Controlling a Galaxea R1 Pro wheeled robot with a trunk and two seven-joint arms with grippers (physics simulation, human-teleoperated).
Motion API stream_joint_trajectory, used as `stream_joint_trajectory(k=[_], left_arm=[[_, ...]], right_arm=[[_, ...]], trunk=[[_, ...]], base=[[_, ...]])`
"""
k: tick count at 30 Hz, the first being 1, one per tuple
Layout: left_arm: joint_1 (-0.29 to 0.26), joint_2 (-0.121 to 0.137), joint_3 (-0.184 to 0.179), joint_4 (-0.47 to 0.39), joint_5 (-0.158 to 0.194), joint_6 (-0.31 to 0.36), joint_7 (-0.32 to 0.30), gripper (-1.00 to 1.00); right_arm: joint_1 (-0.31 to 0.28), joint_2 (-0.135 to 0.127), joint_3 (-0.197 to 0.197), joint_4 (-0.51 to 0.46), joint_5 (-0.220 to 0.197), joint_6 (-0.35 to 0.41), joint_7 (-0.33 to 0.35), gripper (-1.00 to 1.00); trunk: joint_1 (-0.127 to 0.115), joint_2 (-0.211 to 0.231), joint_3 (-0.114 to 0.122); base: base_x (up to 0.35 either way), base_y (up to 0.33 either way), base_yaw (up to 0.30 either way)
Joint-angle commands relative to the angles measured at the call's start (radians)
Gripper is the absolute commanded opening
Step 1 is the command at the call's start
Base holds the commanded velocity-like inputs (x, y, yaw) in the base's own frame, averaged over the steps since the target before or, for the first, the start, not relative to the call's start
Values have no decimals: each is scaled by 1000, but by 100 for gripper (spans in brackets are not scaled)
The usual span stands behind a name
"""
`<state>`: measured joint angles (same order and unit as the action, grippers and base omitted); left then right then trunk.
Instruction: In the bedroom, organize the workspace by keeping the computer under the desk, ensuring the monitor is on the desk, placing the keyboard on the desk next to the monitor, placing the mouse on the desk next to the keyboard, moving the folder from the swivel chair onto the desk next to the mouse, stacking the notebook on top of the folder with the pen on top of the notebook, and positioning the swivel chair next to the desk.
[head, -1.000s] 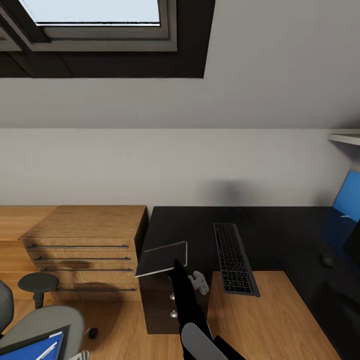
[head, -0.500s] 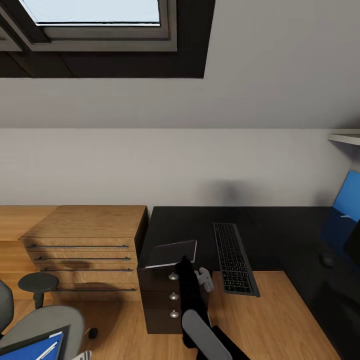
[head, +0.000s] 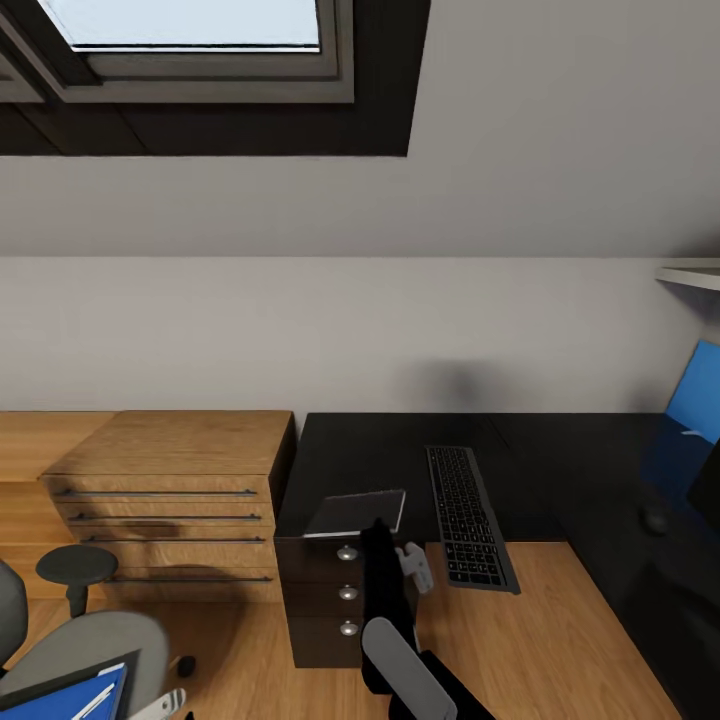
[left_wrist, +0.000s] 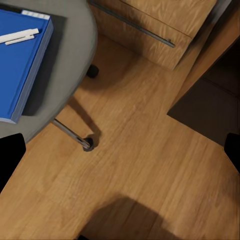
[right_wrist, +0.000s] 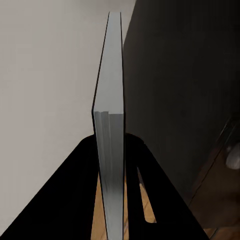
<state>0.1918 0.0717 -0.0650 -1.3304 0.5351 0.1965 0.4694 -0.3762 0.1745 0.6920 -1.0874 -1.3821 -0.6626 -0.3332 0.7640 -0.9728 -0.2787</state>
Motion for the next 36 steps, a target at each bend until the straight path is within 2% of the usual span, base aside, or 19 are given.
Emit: stream_joint_trajectory(k=[1,5,7,8,10,12,22,36], left_arm=[[0,-3,-3,-3,6,3,8,100],[0,-12,-5,-5,6,2,8,100],[0,-15,-5,-5,6,2,8,100],[0,-16,-5,-5,6,2,8,100],[0,-17,-5,-5,5,2,8,100],[0,-18,-6,-5,5,2,8,100],[0,-18,-6,-6,5,1,6,100],[0,-18,-6,-5,3,1,5,100]], right_arm=[[-1,0,1,0,-7,-8,0,-100],[-1,0,-3,-2,-25,-11,0,-100],[-1,0,-9,-5,-47,-11,0,-100],[-1,0,-17,-9,-79,-11,1,-100],[-1,0,-22,-21,-109,-11,2,-100],[-1,0,-25,-36,-126,-10,3,-100],[-1,0,-26,-56,-144,-5,2,-100],[1,0,-22,-91,-144,-1,3,-100]], trunk=[[0,-1,-1],[8,-15,-7],[16,-29,-14],[19,-36,-17],[27,-50,-23],[35,-64,-29],[73,-134,-61],[127,-232,-105]], base=[[0,0,0],[0,0,0],[0,0,0],[0,0,0],[0,0,0],[0,0,0],[0,0,0],[0,0,0]])
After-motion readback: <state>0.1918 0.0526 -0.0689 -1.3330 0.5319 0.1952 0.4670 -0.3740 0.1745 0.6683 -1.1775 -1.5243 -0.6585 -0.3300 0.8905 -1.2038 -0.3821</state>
